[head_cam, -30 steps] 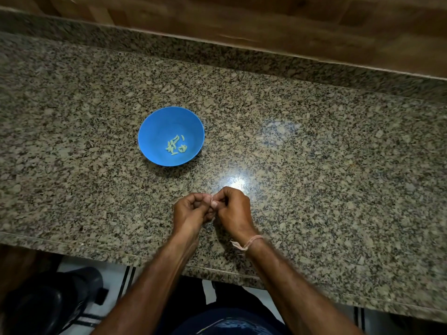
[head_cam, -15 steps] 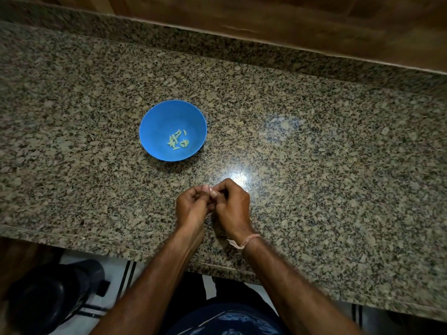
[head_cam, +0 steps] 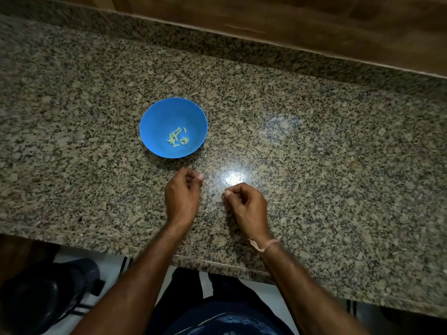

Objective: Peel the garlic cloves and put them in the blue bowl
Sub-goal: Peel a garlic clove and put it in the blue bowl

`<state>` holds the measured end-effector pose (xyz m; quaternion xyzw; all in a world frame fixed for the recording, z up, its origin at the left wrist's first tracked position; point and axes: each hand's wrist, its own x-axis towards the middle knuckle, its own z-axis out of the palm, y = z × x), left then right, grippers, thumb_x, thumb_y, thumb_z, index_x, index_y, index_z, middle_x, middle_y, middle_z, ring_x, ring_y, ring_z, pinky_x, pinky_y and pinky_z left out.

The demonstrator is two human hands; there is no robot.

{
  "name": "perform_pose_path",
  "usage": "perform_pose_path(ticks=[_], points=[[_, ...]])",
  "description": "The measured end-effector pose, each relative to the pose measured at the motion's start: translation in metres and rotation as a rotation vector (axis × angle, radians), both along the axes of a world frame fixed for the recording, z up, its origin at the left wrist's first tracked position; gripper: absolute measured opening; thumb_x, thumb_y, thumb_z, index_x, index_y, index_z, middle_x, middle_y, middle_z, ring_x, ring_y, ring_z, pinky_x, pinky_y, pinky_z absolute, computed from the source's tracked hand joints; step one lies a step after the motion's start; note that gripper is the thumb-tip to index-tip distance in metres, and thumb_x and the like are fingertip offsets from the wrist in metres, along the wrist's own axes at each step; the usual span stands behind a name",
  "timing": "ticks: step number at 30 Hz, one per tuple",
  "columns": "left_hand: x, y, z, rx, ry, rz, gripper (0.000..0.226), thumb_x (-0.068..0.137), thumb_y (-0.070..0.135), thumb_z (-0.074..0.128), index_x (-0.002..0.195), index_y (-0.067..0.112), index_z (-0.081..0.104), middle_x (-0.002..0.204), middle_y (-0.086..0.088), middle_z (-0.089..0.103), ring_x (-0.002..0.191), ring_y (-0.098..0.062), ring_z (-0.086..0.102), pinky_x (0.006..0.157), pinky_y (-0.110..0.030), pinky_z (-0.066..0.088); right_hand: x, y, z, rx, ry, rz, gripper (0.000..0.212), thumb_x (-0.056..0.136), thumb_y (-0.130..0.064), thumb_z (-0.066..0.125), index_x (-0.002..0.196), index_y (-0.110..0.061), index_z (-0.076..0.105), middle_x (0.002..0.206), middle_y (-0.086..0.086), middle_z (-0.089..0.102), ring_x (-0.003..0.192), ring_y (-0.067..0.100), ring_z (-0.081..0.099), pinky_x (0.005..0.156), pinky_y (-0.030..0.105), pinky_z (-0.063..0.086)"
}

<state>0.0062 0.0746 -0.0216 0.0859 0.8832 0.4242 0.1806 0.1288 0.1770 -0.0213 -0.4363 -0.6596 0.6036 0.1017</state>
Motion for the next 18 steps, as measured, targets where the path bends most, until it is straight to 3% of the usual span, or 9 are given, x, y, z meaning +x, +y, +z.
perform_pose_path(ticks=[3,6,9,12,15,18], points=[[0.001,-0.004,-0.006,-0.015,0.09,-0.098,0.015,0.095,0.023,0.075,0.102,0.016,0.065,0.096,0.003,0.066,0.082,0.002,0.057,0.062,-0.01,0.038,0.009,-0.005,-0.002,0.134,-0.093,0.156,0.003,0.093,-0.015,0.077,0.095,-0.017,0.078,0.088,-0.007,0.077,0.082,0.002,0.072,0.077,0.019,0.06],[0.006,-0.013,-0.011,0.011,0.09,-0.114,0.03,0.089,0.021,0.081,0.111,0.016,0.062,0.107,0.002,0.063,0.081,0.004,0.057,0.064,-0.007,0.042,0.013,-0.012,-0.001,0.307,-0.155,0.281,0.005,0.094,-0.013,0.074,0.094,-0.018,0.077,0.089,-0.01,0.074,0.079,-0.003,0.068,0.072,0.008,0.053],[0.013,-0.021,-0.013,-0.001,0.101,-0.127,0.041,0.086,0.018,0.084,0.119,0.017,0.058,0.113,0.002,0.057,0.081,0.001,0.058,0.066,-0.012,0.046,0.011,-0.016,0.0,0.517,-0.233,0.378,0.012,0.097,-0.013,0.069,0.087,-0.017,0.073,0.081,-0.008,0.068,0.072,0.002,0.061,0.064,0.006,0.041],[0.02,-0.024,-0.014,-0.012,0.123,-0.132,0.05,0.087,0.018,0.083,0.125,0.018,0.05,0.118,0.004,0.049,0.083,-0.005,0.059,0.067,-0.012,0.043,0.008,-0.019,0.0,0.6,-0.276,0.396,0.016,0.099,-0.01,0.066,0.084,-0.016,0.07,0.078,-0.006,0.064,0.068,0.006,0.057,0.062,0.009,0.035],[0.031,-0.03,-0.014,0.003,0.153,-0.117,0.045,0.091,0.021,0.078,0.122,0.021,0.046,0.117,0.004,0.045,0.09,-0.018,0.06,0.069,-0.025,0.05,0.006,-0.021,0.001,0.641,-0.287,0.398,0.019,0.099,-0.006,0.064,0.082,-0.017,0.066,0.078,-0.005,0.061,0.066,0.006,0.053,0.06,0.006,0.03],[0.044,-0.035,-0.012,-0.032,0.15,-0.128,0.028,0.094,0.021,0.075,0.115,0.019,0.055,0.11,0.005,0.051,0.082,-0.007,0.057,0.065,-0.021,0.047,0.004,-0.024,0.0,0.695,-0.328,0.413,0.019,0.1,-0.005,0.061,0.083,-0.014,0.063,0.077,-0.004,0.057,0.064,0.011,0.05,0.056,0.01,0.024]])
